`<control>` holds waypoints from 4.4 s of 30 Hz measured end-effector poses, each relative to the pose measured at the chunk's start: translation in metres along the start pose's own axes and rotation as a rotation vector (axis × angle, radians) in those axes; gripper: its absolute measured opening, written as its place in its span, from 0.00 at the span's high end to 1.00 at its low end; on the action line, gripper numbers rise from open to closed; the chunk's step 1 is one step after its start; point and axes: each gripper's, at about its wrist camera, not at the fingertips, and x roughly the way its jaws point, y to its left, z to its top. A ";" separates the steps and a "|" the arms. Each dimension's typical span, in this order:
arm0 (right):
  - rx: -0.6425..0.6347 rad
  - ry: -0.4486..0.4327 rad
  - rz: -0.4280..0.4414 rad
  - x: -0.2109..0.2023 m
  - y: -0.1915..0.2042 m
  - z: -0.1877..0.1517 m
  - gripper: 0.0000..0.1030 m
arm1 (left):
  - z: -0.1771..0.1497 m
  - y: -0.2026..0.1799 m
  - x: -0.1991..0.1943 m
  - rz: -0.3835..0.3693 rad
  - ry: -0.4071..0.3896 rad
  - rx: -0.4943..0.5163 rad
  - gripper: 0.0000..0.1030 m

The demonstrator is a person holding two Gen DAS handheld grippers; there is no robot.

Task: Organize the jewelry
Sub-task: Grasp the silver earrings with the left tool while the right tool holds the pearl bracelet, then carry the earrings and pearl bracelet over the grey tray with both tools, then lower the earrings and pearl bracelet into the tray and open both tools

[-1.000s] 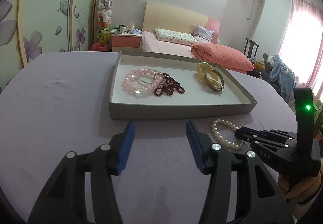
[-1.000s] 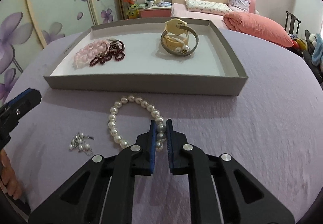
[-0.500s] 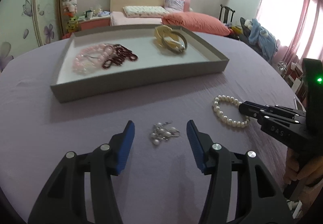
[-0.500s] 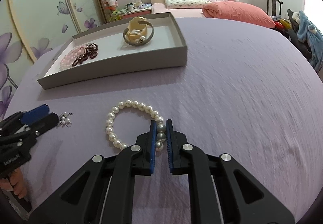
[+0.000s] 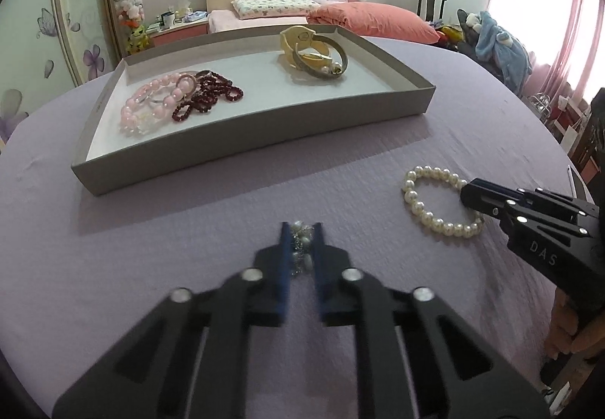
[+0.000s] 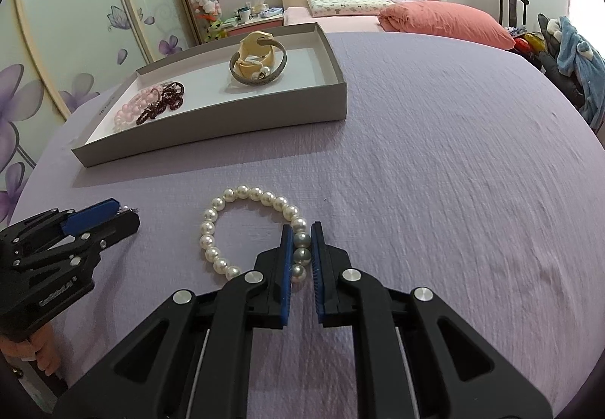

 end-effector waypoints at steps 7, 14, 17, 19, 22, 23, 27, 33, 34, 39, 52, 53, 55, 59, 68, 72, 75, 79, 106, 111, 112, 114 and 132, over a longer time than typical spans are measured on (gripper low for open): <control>0.006 -0.001 0.009 0.000 0.000 0.002 0.90 | -0.006 0.014 -0.009 -0.040 -0.021 -0.052 0.94; 0.011 -0.055 0.041 -0.012 -0.001 0.001 0.90 | -0.011 0.041 -0.038 -0.038 -0.100 -0.119 0.96; 0.011 -0.095 0.064 -0.021 0.001 0.003 0.90 | -0.014 0.052 -0.051 -0.042 -0.137 -0.146 0.96; 0.014 -0.125 0.084 -0.028 0.002 0.005 0.90 | -0.017 0.058 -0.060 -0.046 -0.162 -0.162 0.96; 0.015 -0.175 0.107 -0.039 0.003 0.008 0.90 | -0.020 0.065 -0.069 -0.051 -0.184 -0.185 0.96; 0.016 -0.190 0.116 -0.042 0.003 0.009 0.90 | -0.022 0.067 -0.072 -0.053 -0.190 -0.191 0.96; 0.012 -0.260 0.151 -0.059 0.004 0.012 0.90 | -0.024 0.070 -0.081 -0.057 -0.208 -0.207 0.96; 0.007 -0.325 0.171 -0.076 0.007 0.015 0.90 | -0.026 0.072 -0.098 -0.067 -0.248 -0.218 0.96; 0.007 -0.330 0.171 -0.078 0.007 0.016 0.90 | -0.025 0.072 -0.102 -0.067 -0.256 -0.217 0.96; 0.009 -0.341 0.175 -0.080 0.008 0.016 0.90 | -0.025 0.073 -0.110 -0.066 -0.276 -0.220 0.96; 0.014 -0.366 0.179 -0.085 0.006 0.019 0.90 | -0.021 0.074 -0.115 -0.075 -0.304 -0.235 0.96; 0.014 -0.370 0.182 -0.086 0.006 0.020 0.90 | -0.019 0.074 -0.115 -0.075 -0.308 -0.235 0.96; 0.010 -0.382 0.187 -0.086 0.009 0.025 0.90 | -0.014 0.073 -0.115 -0.071 -0.317 -0.233 0.96; -0.011 -0.427 0.188 -0.088 0.018 0.040 0.90 | 0.003 0.075 -0.114 -0.052 -0.345 -0.227 0.96; -0.032 -0.526 0.168 -0.071 0.033 0.099 0.90 | 0.067 0.083 -0.100 0.018 -0.456 -0.201 0.96; -0.025 -0.537 0.156 -0.049 0.039 0.121 0.90 | 0.089 0.086 -0.084 0.049 -0.489 -0.190 0.96; -0.007 -0.539 0.156 -0.034 0.041 0.134 0.90 | 0.103 0.088 -0.068 0.072 -0.495 -0.188 0.96; -0.007 -0.552 0.151 -0.022 0.045 0.144 0.90 | 0.112 0.090 -0.054 0.083 -0.503 -0.196 0.96; 0.001 -0.396 0.135 0.043 0.054 0.138 0.74 | 0.122 0.102 0.015 0.089 -0.416 -0.191 0.94; 0.000 -0.393 0.137 0.043 0.054 0.137 0.74 | 0.118 0.102 0.018 0.100 -0.406 -0.199 0.83; 0.000 -0.393 0.137 0.043 0.053 0.137 0.74 | 0.118 0.102 0.019 0.101 -0.404 -0.199 0.83; 0.000 -0.392 0.138 0.043 0.052 0.137 0.74 | 0.117 0.102 0.019 0.101 -0.402 -0.200 0.81; -0.004 -0.432 0.136 0.002 0.048 0.110 0.48 | 0.078 0.115 -0.045 0.103 -0.460 -0.272 0.39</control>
